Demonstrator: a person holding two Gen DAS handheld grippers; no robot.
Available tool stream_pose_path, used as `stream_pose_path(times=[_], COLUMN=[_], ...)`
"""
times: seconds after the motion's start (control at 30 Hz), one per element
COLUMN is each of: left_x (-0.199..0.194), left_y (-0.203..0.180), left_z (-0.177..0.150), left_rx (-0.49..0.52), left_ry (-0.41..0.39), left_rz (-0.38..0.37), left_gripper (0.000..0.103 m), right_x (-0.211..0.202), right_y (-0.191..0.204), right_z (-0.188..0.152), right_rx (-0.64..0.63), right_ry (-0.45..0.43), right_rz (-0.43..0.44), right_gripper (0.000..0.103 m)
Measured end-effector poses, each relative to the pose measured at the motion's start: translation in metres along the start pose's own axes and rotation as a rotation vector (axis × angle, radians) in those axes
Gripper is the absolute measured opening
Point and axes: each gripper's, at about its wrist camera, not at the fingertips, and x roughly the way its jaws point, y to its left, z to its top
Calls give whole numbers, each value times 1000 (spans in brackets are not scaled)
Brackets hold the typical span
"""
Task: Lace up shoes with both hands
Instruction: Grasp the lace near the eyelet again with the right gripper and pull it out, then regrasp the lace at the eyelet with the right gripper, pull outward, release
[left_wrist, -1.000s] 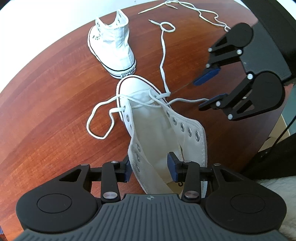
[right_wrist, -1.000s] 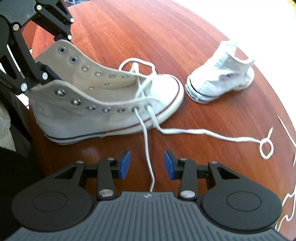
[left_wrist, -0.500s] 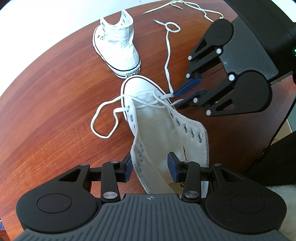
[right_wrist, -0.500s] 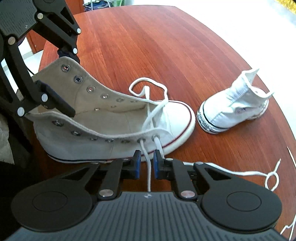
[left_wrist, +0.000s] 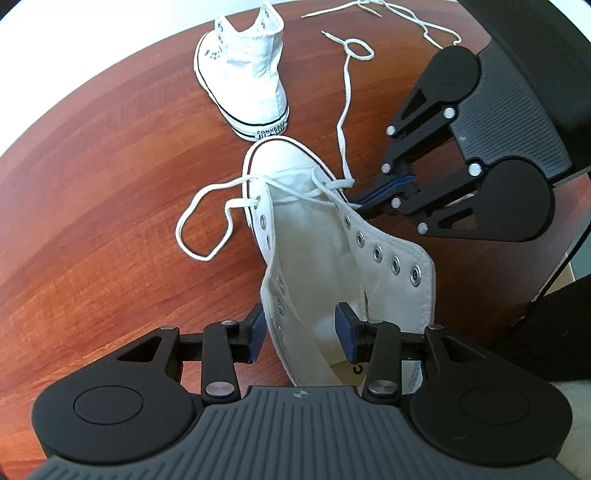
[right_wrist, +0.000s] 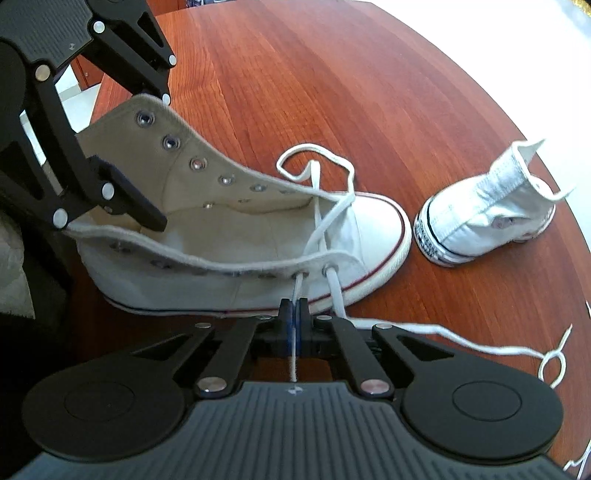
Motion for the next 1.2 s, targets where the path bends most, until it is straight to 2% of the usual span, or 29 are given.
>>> stream_pose_path(times=[0.17, 0.8, 1.2], left_x=[0, 0, -4], left_y=[-1, -1, 3], left_z=[-1, -2, 3], left_rx=[-6, -5, -3], left_ry=[1, -3, -27], left_rz=[1, -13, 26], left_gripper=[43, 44, 43], right_x=[-6, -25, -27], right_y=[0, -4, 1], right_z=[-10, -82, -66], right_rx=[37, 231, 227], right_ry=[26, 140, 78], right_rz=[-11, -54, -36], right_gripper=[1, 1, 8])
